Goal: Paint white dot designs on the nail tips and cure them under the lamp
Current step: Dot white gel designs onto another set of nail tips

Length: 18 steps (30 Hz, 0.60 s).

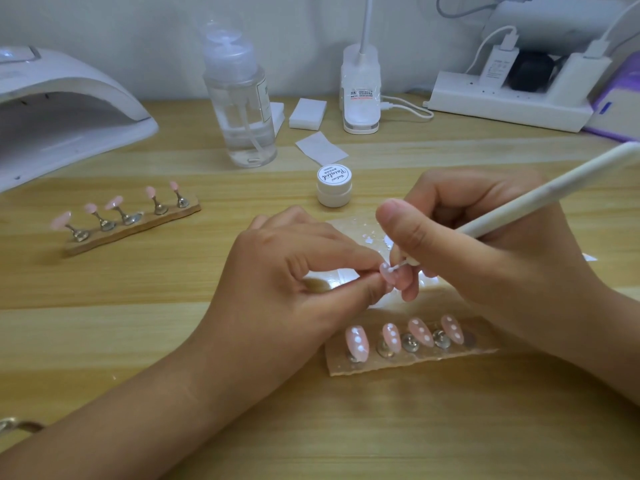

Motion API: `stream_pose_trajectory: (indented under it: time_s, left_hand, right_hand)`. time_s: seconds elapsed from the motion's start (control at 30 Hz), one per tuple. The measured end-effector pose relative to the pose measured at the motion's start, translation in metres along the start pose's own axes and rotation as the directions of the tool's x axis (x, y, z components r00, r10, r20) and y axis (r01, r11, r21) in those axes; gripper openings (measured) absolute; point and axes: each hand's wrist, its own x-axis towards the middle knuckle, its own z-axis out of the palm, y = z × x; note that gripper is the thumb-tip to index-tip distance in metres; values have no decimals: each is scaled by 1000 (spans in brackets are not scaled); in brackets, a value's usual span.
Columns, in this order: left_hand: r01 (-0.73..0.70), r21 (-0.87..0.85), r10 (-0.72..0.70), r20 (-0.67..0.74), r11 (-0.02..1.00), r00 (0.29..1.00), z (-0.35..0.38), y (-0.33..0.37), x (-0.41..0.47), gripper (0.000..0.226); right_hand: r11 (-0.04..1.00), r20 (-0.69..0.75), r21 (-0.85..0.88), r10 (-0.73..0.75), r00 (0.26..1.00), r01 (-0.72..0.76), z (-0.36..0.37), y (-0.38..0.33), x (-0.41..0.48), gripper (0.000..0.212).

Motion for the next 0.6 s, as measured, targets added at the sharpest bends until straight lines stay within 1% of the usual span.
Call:
stream_pose_trajectory:
  time_s: [0.07,0.17,0.37,0.5,0.6]
  left_hand:
    - [1,-16,-1,-2,1000,1000,0,0,0,4]
    - [12,-58,-14,-21,998,1000,1,-2,0,2]
    - [34,-94,-39,-54,995,998,2,-4,0,3]
    - [52,-121,-58,-49,991,997,2,-5,0,4]
    - [59,-126,-64,-39,990,997,1,-5,0,4]
  right_hand:
    - [1000,-9,22,6,1000,-6,0,1,0,31]
    - [992,-63,127,28,998,-20,-2,1,1,34]
    - [985,-147,170,8,989,18,-8,1,7,38]
    - [995,-218,99,-9,976,31,-15,2,12,36]
    - [1000,-247,-29,-4,969,-3,-23,6,16,37]
